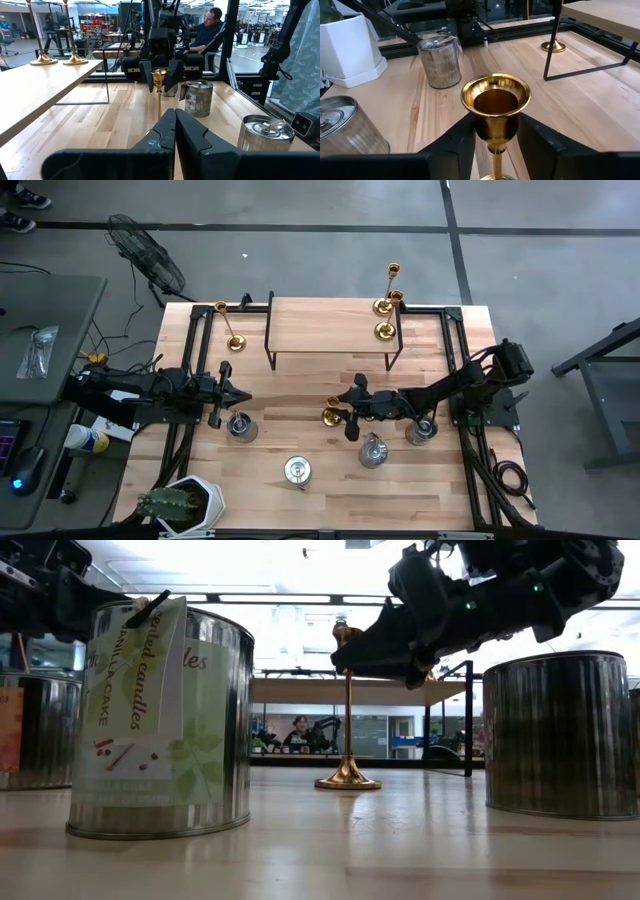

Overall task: Pick & Place candle stick holders
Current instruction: Put the gold candle holder on the shelf

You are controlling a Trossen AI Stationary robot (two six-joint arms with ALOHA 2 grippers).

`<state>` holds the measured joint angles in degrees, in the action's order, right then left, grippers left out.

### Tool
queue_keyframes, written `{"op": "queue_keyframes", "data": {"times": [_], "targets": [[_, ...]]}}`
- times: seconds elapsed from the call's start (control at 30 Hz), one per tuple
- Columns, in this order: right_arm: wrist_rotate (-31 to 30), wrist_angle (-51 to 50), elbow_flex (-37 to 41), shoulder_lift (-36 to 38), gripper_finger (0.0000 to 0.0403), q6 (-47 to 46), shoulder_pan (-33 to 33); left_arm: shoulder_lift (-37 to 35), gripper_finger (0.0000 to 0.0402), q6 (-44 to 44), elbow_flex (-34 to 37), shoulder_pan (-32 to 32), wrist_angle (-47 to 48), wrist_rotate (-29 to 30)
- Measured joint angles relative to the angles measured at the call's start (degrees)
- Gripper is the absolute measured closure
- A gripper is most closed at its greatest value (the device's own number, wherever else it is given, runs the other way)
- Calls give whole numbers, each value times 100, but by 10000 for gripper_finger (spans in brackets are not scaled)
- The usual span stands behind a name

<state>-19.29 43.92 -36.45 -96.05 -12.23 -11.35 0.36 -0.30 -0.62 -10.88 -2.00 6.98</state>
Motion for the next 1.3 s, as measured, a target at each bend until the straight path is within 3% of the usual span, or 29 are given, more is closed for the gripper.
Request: {"op": "queue_keyframes", "data": {"times": [0.23,0.97,1.3], "targets": [[26,-4,0,0,307,2,0,-1,402,0,0,1,-1,2],[-199,-217,-219,15,334,2,15,-2,402,0,0,-1,-2,22],[-200,-440,-466,26,367,2,15,-2,402,0,0,0,-2,20]]}}
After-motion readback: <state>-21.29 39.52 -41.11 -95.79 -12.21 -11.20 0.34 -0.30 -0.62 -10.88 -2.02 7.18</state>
